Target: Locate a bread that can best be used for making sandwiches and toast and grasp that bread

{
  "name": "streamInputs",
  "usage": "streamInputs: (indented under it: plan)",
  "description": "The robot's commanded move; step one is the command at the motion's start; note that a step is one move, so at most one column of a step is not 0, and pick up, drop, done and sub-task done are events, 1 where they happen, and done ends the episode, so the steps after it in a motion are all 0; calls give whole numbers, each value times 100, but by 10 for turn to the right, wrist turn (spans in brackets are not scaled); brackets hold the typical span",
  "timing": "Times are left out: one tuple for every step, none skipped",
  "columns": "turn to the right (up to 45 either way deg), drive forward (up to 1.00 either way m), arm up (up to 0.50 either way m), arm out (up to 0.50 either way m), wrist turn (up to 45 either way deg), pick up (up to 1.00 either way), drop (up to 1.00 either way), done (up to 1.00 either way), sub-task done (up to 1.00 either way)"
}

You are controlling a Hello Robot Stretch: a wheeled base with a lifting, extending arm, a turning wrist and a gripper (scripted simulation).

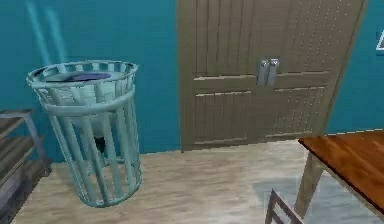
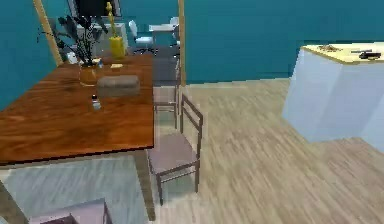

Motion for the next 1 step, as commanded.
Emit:
streamInputs:
  plan:
    - [0,85,0,0,0,0,0,0,0]
